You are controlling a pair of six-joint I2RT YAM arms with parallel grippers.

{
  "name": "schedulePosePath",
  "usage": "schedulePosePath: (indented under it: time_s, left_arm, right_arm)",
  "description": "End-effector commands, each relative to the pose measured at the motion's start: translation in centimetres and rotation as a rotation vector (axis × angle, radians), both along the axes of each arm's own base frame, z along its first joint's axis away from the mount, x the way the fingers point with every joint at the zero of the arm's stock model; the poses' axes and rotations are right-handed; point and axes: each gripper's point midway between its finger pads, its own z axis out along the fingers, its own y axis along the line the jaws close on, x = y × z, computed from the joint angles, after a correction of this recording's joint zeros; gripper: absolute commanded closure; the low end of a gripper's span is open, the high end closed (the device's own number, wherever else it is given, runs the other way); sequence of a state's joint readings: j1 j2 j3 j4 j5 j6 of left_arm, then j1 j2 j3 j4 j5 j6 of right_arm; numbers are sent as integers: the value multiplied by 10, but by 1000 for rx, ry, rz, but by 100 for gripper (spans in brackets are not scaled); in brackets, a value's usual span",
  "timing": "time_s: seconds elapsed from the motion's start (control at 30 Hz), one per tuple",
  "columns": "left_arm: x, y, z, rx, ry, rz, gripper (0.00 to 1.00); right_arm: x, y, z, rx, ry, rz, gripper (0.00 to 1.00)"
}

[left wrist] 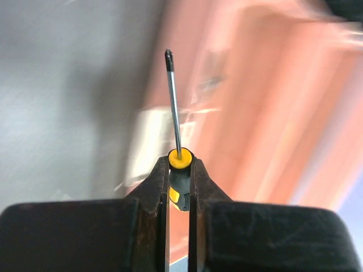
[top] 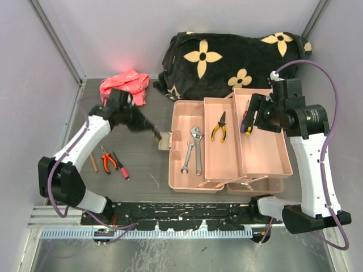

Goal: Pack the tool kit

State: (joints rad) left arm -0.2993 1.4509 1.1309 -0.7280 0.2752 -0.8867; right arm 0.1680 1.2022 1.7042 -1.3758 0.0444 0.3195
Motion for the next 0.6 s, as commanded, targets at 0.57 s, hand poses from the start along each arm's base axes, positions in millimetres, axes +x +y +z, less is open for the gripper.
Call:
schedulePosePath:
  time_s: [0.57]
  left_arm:
    - [17, -174, 265, -515, -806, -811, 100]
  right_arm:
    - [58, 192, 107, 483, -395, 603, 21]
